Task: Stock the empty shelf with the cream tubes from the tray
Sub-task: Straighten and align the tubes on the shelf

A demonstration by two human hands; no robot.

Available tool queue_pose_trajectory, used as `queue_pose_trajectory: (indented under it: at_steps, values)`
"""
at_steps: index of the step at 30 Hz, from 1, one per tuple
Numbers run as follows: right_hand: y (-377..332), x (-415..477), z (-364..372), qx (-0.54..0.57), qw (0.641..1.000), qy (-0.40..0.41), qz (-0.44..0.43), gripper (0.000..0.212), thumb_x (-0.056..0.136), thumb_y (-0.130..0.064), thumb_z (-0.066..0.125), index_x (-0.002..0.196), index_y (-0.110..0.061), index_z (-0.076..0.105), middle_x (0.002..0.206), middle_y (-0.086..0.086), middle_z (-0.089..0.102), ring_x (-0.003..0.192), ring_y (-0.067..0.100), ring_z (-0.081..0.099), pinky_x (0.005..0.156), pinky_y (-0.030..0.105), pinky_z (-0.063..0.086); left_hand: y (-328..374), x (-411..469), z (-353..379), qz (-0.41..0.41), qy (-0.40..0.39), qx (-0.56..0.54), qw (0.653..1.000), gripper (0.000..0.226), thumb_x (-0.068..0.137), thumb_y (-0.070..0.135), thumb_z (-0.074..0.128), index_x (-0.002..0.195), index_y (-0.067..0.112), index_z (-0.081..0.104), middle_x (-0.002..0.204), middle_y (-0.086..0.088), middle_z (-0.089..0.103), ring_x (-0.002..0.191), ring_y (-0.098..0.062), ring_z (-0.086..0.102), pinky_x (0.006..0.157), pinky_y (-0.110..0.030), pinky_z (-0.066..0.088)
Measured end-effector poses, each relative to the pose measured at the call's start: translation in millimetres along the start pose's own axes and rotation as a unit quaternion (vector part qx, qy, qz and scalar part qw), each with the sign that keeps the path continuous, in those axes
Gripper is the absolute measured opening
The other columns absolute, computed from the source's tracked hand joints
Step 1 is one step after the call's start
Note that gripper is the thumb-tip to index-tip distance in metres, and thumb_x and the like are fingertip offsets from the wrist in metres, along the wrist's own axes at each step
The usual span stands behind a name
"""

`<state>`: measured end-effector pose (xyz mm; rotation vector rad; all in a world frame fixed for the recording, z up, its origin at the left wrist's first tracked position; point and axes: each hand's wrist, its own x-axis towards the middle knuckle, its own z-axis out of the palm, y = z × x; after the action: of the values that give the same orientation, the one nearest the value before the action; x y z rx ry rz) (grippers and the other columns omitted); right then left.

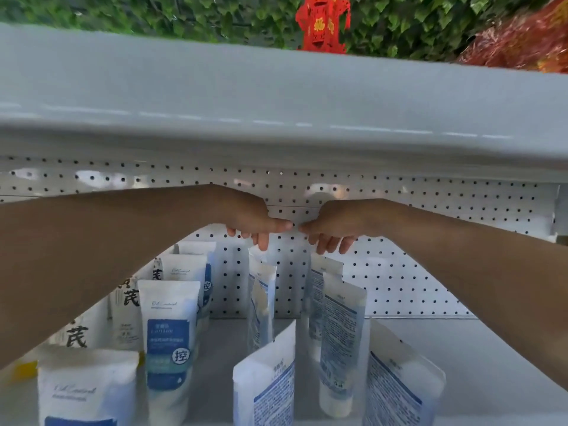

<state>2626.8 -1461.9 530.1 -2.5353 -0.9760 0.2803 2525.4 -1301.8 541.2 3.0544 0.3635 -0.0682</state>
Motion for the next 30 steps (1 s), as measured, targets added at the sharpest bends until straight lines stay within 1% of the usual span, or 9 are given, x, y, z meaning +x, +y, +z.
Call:
queue_pose_trajectory:
  at_steps: [4, 7, 11, 13, 16, 20, 25, 28, 30]
  values:
    - [-5.8, 7.3, 0.7, -0.03, 0.999, -0.001, 0.024, 0.023, 0.097, -0.021, 0.057, 0.106, -0.001, 0.067, 0.097, 0.011, 0.073, 0.07, 0.017, 0.061, 0.063, 0.026, 0.055, -3.5, 2.4, 0.2, 0.016, -0.008, -0.023, 1.0, 0.063, 0.09, 0.069, 0.031, 0.104, 0.024, 0.073, 0.11, 0.006, 0.066, 0.09, -0.01, 0.059, 0.07, -0.022, 0.049]
    - [-2.8, 9.7, 0.1, -0.132, 0.99, 0.027, -0.028, 0.019, 0.092, -0.014, 0.064, 0.107, -0.006, 0.071, 0.101, 0.009, 0.073, 0.084, 0.017, 0.065, 0.069, 0.026, 0.057, -8.8, 5.4, 0.9, 0.02, 0.016, -0.027, 0.999, 0.051, 0.093, 0.059, 0.043, 0.107, 0.017, 0.068, 0.102, 0.001, 0.068, 0.081, -0.013, 0.058, 0.064, -0.022, 0.049]
    - [1.1, 10.2, 1.9, -0.212, 0.97, 0.065, -0.096, 0.021, 0.086, -0.021, 0.07, 0.104, -0.01, 0.075, 0.104, 0.011, 0.072, 0.083, 0.02, 0.065, 0.076, 0.03, 0.057, -15.2, 9.9, 2.4, -0.001, 0.054, 0.037, 0.998, 0.041, 0.09, 0.051, 0.057, 0.074, 0.013, 0.062, 0.067, 0.005, 0.06, 0.057, -0.008, 0.051, 0.053, -0.02, 0.044]
    - [1.0, 12.2, 4.2, -0.23, 0.963, 0.087, -0.111, 0.022, 0.085, -0.024, 0.072, 0.102, -0.012, 0.076, 0.105, 0.006, 0.072, 0.095, 0.021, 0.065, 0.09, 0.035, 0.053, -14.0, 11.7, 3.2, -0.005, 0.043, 0.041, 0.998, 0.035, 0.086, 0.044, 0.065, 0.074, 0.011, 0.064, 0.067, 0.004, 0.061, 0.059, -0.01, 0.055, 0.058, -0.022, 0.048]
    - [2.2, 15.5, 7.4, -0.217, 0.96, 0.12, -0.128, 0.019, 0.082, -0.023, 0.074, 0.095, -0.01, 0.077, 0.099, 0.005, 0.072, 0.095, 0.022, 0.065, 0.088, 0.035, 0.052, -11.2, 16.3, 5.8, 0.001, 0.04, 0.067, 0.997, 0.032, 0.08, 0.034, 0.075, 0.091, 0.004, 0.07, 0.088, -0.004, 0.069, 0.085, -0.021, 0.066, 0.078, -0.031, 0.055]
    - [4.0, 21.2, 10.3, -0.207, 0.96, 0.139, -0.13, 0.016, 0.081, -0.024, 0.075, 0.09, -0.011, 0.078, 0.093, 0.003, 0.073, 0.09, 0.02, 0.066, 0.082, 0.035, 0.055, -8.4, 22.3, 9.7, 0.026, 0.065, 0.124, 0.99, 0.036, 0.081, 0.026, 0.074, 0.059, 0.013, 0.048, 0.064, 0.002, 0.049, 0.07, -0.018, 0.051, 0.063, -0.024, 0.041]
    - [5.6, 25.2, 12.8, -0.194, 0.962, 0.146, -0.124, 0.017, 0.081, -0.022, 0.074, 0.091, -0.009, 0.076, 0.093, 0.005, 0.073, 0.09, 0.02, 0.066, 0.081, 0.033, 0.055, -8.4, 28.1, 9.3, 0.046, 0.06, 0.146, 0.986, 0.025, 0.083, 0.03, 0.073, 0.074, 0.01, 0.06, 0.078, 0.0, 0.059, 0.085, -0.02, 0.062, 0.074, -0.027, 0.047]
    - [4.1, 24.8, 11.2, -0.193, 0.964, 0.134, -0.125, 0.018, 0.083, -0.022, 0.073, 0.094, -0.008, 0.076, 0.096, 0.006, 0.073, 0.093, 0.02, 0.065, 0.084, 0.032, 0.053, -8.2, 24.5, 7.0, 0.057, 0.063, 0.104, 0.991, 0.021, 0.083, 0.022, 0.073, 0.097, 0.007, 0.07, 0.085, 0.001, 0.064, 0.069, -0.007, 0.058, 0.057, -0.012, 0.043]
    - [2.6, 23.2, 10.3, -0.198, 0.963, 0.128, -0.127, 0.019, 0.084, -0.022, 0.072, 0.095, -0.008, 0.076, 0.098, 0.006, 0.073, 0.095, 0.02, 0.065, 0.085, 0.031, 0.053, -9.1, 24.0, 6.7, 0.063, 0.074, 0.076, 0.992, 0.022, 0.082, 0.019, 0.075, 0.099, 0.007, 0.071, 0.088, 0.002, 0.067, 0.061, -0.001, 0.052, 0.049, -0.009, 0.037]
